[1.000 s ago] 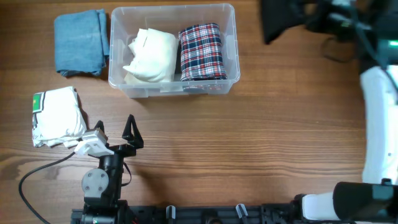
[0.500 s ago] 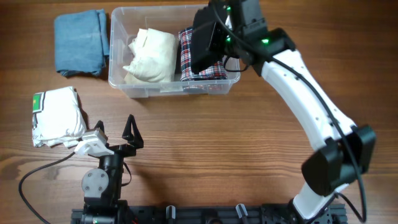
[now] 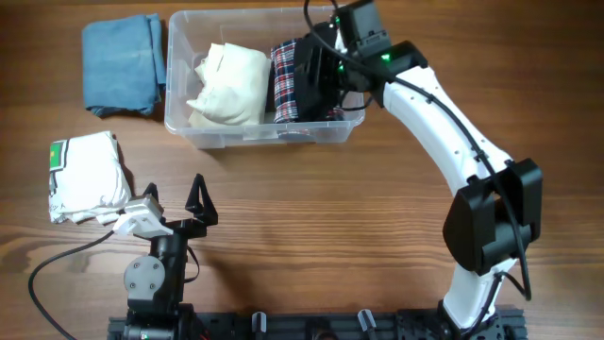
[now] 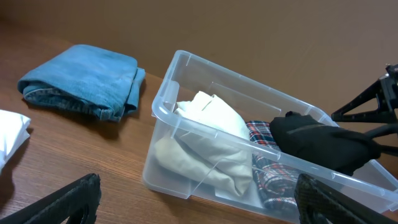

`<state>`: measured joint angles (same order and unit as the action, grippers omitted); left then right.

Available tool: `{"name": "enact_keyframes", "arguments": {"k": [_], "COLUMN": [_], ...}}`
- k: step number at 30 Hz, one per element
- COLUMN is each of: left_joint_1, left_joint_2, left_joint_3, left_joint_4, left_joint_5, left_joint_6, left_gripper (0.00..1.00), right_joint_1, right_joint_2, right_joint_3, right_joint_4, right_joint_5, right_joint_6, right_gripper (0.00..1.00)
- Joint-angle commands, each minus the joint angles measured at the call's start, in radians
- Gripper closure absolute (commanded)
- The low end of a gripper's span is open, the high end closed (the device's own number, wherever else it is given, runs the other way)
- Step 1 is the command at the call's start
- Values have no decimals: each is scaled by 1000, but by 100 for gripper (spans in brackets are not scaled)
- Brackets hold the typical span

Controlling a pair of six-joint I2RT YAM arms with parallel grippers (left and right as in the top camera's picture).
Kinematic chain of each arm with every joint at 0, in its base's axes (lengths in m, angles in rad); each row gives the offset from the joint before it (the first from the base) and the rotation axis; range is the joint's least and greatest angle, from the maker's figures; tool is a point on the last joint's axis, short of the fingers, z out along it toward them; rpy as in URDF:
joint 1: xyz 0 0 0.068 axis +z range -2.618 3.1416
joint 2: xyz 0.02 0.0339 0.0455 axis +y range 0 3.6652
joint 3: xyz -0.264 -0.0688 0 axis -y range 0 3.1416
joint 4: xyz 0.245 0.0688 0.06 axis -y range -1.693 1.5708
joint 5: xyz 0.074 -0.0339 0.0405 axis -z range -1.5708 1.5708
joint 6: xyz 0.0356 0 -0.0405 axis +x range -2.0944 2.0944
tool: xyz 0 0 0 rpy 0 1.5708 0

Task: Pack container
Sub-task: 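Place the black garment into the bin's right side with the right gripper, then raise the right arm aside and reach the left gripper to the blue jeans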

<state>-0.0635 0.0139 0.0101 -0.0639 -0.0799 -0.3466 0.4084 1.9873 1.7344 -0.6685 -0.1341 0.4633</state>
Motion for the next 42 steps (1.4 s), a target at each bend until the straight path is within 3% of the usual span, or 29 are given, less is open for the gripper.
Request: {"name": "enact_keyframes", "arguments": {"k": [1,7,9,13,21,25,29,33,34,36,38,40,42], "left_joint_1": [5,5,5,5,5,5,5,17,27,40,40,41,51], "left_joint_2": [-6,-6,-6,-6,-6,-6,124,473,617,823,1001,1091,1172], "left_joint_3": [-5,-5,-5,-5,-5,58,312,732,896,1158,1398,1509,1563], "left_joint_4": [0,0,0,1,27,129,-3,-288,-418,-609,-769,-798,-732], "left_joint_5": [1,1,1,-10,-10,35,22,29,46,151,201,162,49], "left_joint_6": [-5,-5,-5,-2,-2,2,59,55,69,227,295,295,295], "left_gripper": [0,0,0,0,0,0,0,0,0,0,0,0,0], "right_joint_1": [-71,-281,-375,-518,-597,-597,-597,-597,-597,-597,-597,-597,-597], "right_joint_2": [-46,-219,-224,-181,-113,-113,-113,-113,-113,-113,-113,-113,-113], "right_joint_3": [50,72,71,5,-55,-55,-55,-55,-55,-55,-55,-55,-55], "right_joint_4": [1,-108,-167,-211,-214,-207,-207,-207,-207,-207,-207,-207,-207], "right_joint_5": [-90,-121,-64,61,163,163,163,163,163,163,163,163,163], "right_joint_6": [-71,-86,-90,-97,-97,-97,-96,-96,-97,-97,-97,-96,-97], "right_gripper": [16,8,0,0,0,0,0,0,0,0,0,0,0]}}
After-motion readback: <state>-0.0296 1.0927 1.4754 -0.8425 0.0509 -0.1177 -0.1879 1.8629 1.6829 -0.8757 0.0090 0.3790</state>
